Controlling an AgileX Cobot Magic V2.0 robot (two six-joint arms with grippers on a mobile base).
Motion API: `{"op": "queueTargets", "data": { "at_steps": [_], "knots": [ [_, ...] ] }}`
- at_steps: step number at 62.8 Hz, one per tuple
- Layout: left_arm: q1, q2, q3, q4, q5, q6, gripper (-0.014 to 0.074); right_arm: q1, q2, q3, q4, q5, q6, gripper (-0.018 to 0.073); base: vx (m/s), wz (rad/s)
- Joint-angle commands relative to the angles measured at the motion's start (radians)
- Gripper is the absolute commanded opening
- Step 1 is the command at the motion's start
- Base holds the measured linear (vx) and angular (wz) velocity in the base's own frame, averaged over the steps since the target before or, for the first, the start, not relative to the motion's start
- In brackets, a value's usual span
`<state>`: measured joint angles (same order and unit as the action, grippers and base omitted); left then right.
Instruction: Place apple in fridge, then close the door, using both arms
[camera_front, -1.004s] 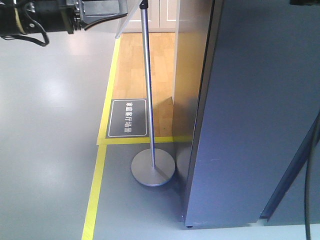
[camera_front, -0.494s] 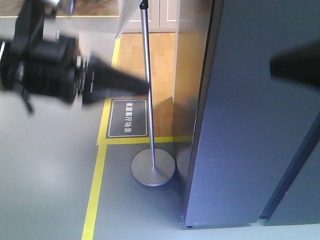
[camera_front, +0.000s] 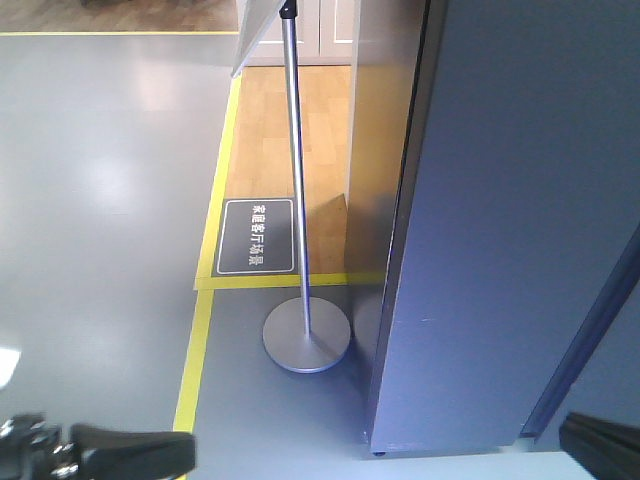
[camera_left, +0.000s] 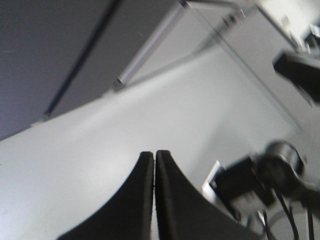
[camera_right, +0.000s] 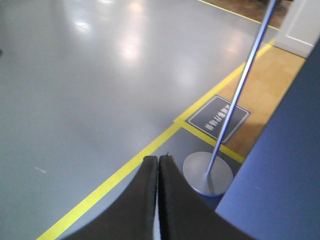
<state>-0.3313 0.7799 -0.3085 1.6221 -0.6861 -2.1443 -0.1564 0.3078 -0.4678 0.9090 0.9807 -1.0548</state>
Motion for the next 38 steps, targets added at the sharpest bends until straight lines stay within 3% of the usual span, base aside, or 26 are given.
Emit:
{"op": "queueTargets", "data": {
  "at_steps": [1,12,27,38],
  "knots": [
    [-0.007,-0.056,0.047,-0.179,0.096,-0.008,-0.0008,-0.001,-0.01,0.026,0.045,-0.098,0.011,-0.0005,0.0,0.0],
    [-0.007,-0.07,0.085,-0.328,0.143,-0.008,-0.0008,-0.001,-0.01,0.035,0.053,-0.078,0.011,-0.0003,0.0,0.0],
    [-0.007,-0.07,0.085,-0.344,0.105,-0.008,-0.0008,-0.001,-0.01,0.035,0.072,-0.07,0.011,-0.0003,0.0,0.0],
    [-0.007,-0.07,0.085,-0.4,-0.045,-0.008,-0.0008,-0.001,-0.01,0.035,0.072,-0.07,0.011,-0.0003,0.0,0.0]
  ]
}}
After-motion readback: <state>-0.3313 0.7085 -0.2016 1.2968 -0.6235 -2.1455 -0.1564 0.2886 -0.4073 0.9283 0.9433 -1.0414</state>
